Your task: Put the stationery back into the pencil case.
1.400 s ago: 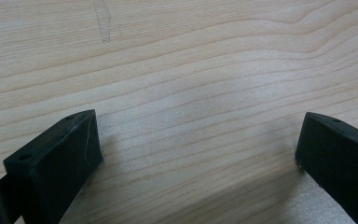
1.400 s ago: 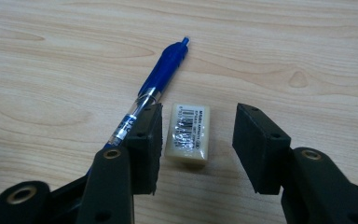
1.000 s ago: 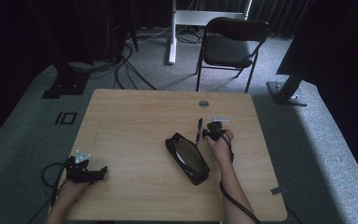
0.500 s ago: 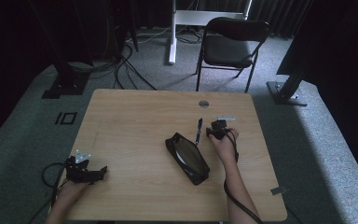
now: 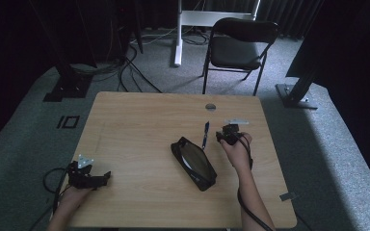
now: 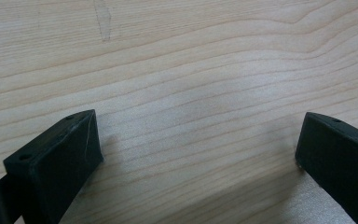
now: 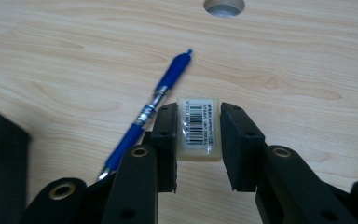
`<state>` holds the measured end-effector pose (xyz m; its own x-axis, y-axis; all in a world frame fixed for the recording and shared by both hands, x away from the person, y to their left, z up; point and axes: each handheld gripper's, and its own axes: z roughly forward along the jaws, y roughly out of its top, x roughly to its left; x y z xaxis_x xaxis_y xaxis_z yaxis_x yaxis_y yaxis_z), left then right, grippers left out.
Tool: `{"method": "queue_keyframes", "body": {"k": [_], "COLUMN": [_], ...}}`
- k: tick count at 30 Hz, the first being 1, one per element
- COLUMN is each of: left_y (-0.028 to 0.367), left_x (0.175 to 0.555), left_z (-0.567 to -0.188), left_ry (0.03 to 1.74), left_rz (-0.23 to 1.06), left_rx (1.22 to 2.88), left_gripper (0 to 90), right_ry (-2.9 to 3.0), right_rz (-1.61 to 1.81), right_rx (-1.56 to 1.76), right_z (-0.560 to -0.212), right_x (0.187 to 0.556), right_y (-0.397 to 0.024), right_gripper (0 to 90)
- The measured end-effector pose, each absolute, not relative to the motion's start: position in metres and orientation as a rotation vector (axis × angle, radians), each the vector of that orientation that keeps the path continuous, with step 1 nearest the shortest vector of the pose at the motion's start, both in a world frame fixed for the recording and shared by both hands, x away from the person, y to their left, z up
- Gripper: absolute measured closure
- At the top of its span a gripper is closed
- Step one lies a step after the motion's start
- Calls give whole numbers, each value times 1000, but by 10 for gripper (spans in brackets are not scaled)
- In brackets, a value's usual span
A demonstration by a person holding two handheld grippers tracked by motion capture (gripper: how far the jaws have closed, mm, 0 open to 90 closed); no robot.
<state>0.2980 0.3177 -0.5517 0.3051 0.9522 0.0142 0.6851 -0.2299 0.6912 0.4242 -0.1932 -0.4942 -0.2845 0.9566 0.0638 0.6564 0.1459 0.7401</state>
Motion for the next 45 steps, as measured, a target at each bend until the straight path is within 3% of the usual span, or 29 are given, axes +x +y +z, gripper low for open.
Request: {"method": "queue_keyframes", "body": {"k": [45], "left_y": [318], "left_x": [298], "left_z": [-552], "left_ry": [1449], "left_rz": [598], "left_rx": [1996], "left_gripper": [3], "right_ry": [2145], "right_rz": [1144], "right_rx": [1213], "right_z": [-424], "right_x": [365], "right_y": [-142], "right_gripper": [681]}}
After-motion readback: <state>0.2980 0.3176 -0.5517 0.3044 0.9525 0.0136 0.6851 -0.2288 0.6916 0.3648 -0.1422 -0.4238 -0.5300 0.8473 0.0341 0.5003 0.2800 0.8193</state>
